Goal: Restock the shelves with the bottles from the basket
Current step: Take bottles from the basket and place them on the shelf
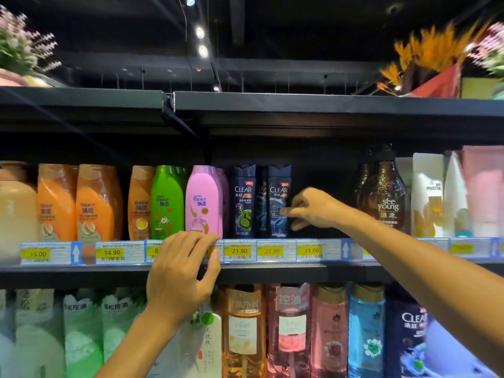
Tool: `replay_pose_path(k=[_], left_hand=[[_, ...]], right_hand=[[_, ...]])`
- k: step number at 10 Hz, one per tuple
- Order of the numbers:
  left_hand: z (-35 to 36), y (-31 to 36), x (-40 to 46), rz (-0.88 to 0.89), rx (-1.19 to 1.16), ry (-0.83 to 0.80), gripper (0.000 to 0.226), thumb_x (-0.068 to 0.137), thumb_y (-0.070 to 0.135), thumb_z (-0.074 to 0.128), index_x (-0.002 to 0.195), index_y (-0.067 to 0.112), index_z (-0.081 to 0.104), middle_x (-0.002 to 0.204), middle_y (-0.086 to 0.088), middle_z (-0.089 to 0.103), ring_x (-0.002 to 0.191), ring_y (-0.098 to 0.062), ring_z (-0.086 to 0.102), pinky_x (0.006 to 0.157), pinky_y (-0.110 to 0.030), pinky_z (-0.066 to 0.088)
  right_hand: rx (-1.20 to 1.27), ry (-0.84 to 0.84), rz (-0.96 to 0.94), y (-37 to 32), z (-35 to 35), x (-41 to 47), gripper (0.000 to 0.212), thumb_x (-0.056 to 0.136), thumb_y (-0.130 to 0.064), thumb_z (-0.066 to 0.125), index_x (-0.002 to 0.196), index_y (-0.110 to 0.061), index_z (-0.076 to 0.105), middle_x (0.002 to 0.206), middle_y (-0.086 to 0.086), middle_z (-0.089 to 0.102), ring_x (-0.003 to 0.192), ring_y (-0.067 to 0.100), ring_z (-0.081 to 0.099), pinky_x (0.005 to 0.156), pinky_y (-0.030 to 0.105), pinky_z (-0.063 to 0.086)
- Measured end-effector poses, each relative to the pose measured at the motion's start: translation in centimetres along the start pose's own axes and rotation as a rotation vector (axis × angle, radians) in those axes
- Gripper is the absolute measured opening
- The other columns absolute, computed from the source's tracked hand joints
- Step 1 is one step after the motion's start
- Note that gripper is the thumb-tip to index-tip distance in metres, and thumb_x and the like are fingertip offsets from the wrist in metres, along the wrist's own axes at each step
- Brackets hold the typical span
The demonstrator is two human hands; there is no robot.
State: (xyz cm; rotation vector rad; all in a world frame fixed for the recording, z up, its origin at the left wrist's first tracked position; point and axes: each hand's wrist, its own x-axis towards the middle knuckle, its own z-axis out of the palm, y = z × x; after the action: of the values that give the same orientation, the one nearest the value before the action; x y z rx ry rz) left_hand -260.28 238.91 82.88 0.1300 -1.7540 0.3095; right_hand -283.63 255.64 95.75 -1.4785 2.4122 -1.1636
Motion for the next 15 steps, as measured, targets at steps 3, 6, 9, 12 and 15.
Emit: replay_pose_path(k=[3, 6, 9, 12, 15], left_hand=[[-0.1, 0.3, 0.1, -0.003, 0.007, 0.006, 0.030, 0.096, 0.028, 0.053, 0.109, 0.009, 0.072, 0.098, -0.002, 0.066, 0.091, -0.022, 0.059, 0.086, -0.033, 0.045], [-0.2, 0.3, 0.1, -0.026, 0.002, -0.029, 0.032, 0.097, 0.030, 0.051, 0.110, 0.009, 0.071, 0.100, -0.002, 0.066, 0.093, -0.022, 0.059, 0.088, -0.032, 0.044], [-0.5, 0.4, 0.1, -0.041, -0.006, -0.053, 0.031, 0.097, 0.030, 0.051, 0.111, 0.009, 0.070, 0.100, -0.001, 0.065, 0.093, -0.021, 0.059, 0.087, -0.030, 0.044], [-0.6, 0.2, 0.5, -0.052, 0.007, -0.129, 0.028, 0.097, 0.028, 0.052, 0.112, 0.011, 0.068, 0.101, 0.001, 0.063, 0.093, -0.020, 0.057, 0.087, -0.030, 0.044], [-2.5, 0.6, 1.3, -0.063, 0.000, -0.299, 0.030, 0.099, 0.031, 0.049, 0.119, 0.014, 0.064, 0.107, 0.003, 0.062, 0.100, -0.019, 0.056, 0.090, -0.032, 0.044]], right_hand=[[-0.061, 0.017, -0.006, -1.5, 1.6, 1.0, 0.033, 0.094, -0.029, 0.068, 0.111, -0.002, 0.061, 0.115, 0.012, 0.072, 0.088, 0.016, 0.075, 0.090, 0.040, 0.059], [-0.114, 0.028, 0.005, -2.0, 1.7, 1.3, 0.032, 0.095, -0.026, 0.065, 0.113, 0.000, 0.060, 0.114, 0.015, 0.071, 0.098, 0.023, 0.072, 0.093, 0.043, 0.058], [-0.105, 0.012, -0.008, -1.9, 1.5, 1.2, 0.027, 0.097, -0.022, 0.064, 0.112, -0.001, 0.058, 0.120, 0.016, 0.068, 0.103, 0.026, 0.071, 0.082, 0.033, 0.061], [-0.138, -0.002, -0.028, -1.1, 1.4, 1.5, 0.019, 0.098, -0.023, 0.064, 0.092, -0.007, 0.057, 0.115, 0.019, 0.069, 0.090, 0.025, 0.074, 0.073, 0.031, 0.059], [-0.290, 0.012, -0.079, -1.2, 0.2, -0.3, 0.044, 0.093, -0.044, 0.065, 0.105, -0.002, 0.066, 0.097, 0.012, 0.075, 0.087, 0.023, 0.073, 0.086, 0.045, 0.059]])
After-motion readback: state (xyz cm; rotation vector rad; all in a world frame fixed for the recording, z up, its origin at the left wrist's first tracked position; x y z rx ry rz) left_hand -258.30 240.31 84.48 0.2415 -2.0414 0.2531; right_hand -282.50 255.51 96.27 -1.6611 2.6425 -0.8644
